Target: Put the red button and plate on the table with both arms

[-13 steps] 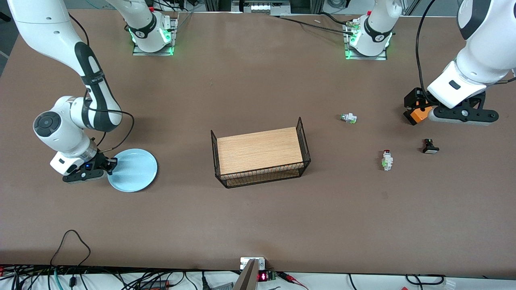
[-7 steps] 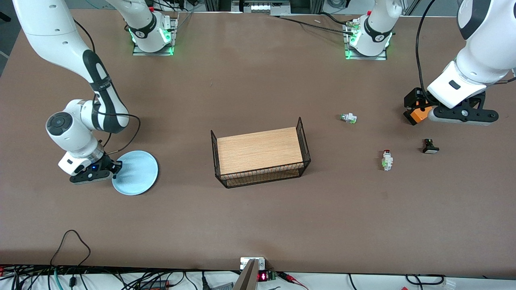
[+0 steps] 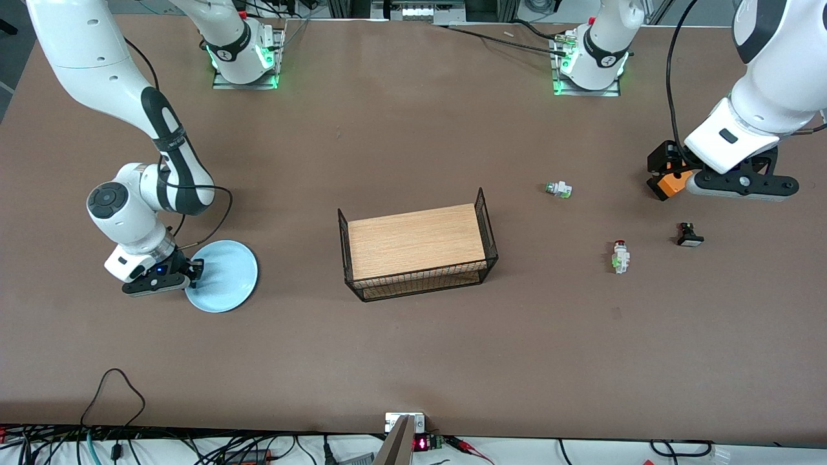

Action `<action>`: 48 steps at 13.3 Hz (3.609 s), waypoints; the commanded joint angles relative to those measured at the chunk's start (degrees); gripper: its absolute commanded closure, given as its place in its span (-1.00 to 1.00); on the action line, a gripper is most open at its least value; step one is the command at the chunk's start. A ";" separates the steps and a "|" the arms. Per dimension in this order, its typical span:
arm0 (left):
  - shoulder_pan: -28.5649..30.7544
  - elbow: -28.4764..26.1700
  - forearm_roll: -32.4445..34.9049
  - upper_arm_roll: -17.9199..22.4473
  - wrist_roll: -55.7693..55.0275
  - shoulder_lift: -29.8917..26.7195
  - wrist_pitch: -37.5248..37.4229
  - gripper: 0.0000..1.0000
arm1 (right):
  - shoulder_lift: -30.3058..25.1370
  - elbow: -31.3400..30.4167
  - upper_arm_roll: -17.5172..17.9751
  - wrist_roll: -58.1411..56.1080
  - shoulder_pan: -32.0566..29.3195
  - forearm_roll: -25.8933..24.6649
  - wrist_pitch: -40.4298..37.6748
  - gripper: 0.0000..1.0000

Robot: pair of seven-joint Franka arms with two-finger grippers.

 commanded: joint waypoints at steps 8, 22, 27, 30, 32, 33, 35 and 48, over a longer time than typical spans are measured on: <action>-0.23 1.49 -0.63 -0.08 -0.55 0.47 -1.29 -1.00 | -5.66 0.27 2.74 -1.02 1.91 0.30 -8.51 -1.00; -0.23 1.58 -0.63 -0.08 -0.55 0.47 -1.29 -1.00 | -24.39 24.02 -0.42 2.05 2.53 -3.65 -64.62 -1.00; -0.23 1.49 -0.63 -0.08 -0.46 0.47 -1.29 -1.00 | -30.10 22.45 -1.04 4.93 2.27 -3.38 -70.52 -1.00; -0.23 1.49 -0.63 -0.08 -0.20 0.47 -1.29 -1.00 | -33.26 21.14 -0.78 12.32 0.96 -4.27 -78.00 -1.00; -0.14 1.49 -0.72 -0.08 0.06 0.47 -1.21 -1.00 | -35.99 19.37 0.45 13.48 0.16 -4.01 -77.31 -1.00; -0.14 1.58 -0.72 -0.08 0.15 0.47 -1.03 -1.00 | -36.52 19.02 3.07 13.48 -2.10 -4.18 -77.31 -1.00; -0.05 1.58 -2.21 0.09 0.33 0.56 -0.94 -1.00 | -36.35 19.98 6.86 13.57 -4.24 -4.44 -77.22 -1.00; -0.23 2.55 -2.13 0.01 0.33 0.91 -1.21 -1.00 | -32.04 25.17 5.38 12.95 -2.39 -4.73 -79.58 -1.00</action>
